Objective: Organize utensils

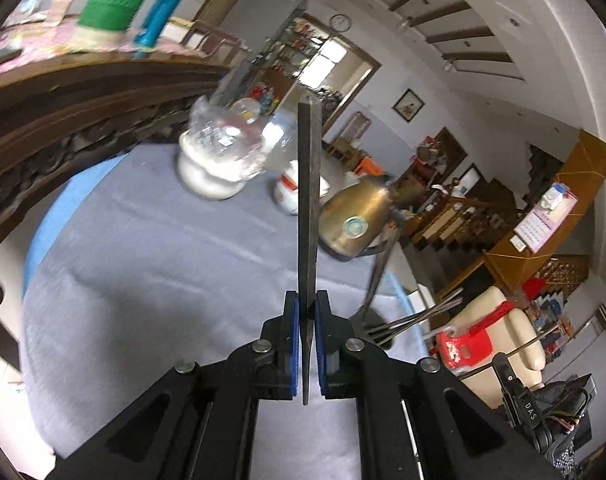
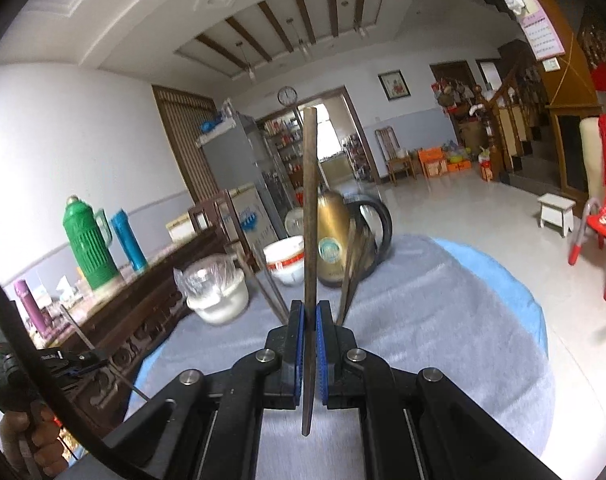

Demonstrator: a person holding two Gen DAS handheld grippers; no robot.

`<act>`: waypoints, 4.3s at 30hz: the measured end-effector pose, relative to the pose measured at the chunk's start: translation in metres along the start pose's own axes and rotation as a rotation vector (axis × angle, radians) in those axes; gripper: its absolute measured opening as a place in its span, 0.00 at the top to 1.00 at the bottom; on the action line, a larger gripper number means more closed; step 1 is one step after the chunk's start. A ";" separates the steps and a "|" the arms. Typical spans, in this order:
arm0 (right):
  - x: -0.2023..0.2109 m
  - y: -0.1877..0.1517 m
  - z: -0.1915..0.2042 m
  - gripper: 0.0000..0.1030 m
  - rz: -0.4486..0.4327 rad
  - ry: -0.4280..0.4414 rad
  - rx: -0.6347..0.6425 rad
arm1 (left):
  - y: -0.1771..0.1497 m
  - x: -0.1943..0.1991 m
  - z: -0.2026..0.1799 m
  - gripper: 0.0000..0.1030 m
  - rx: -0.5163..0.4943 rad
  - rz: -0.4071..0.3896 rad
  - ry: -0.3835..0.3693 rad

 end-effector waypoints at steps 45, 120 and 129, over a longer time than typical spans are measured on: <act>-0.036 0.066 -0.013 0.94 -0.153 0.006 -0.019 | 0.028 -0.077 -0.127 0.93 -0.109 -0.022 -0.154; -0.037 -0.025 0.010 0.19 0.225 -0.140 0.173 | -0.024 -0.056 -0.072 0.20 -0.402 0.075 0.247; -0.038 -0.030 0.021 0.17 0.249 -0.135 0.222 | -0.026 -0.058 -0.067 0.18 -0.449 0.037 0.301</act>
Point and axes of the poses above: each gripper's, at about its wrist camera, not at the fingertips, and x roughly against the way its jaws point, z to its left, y to its top, the point moved 7 cm from there along -x, roughly the way its jaws point, and after that the axes turned 8 degrees about x, right-handed, at the moved point
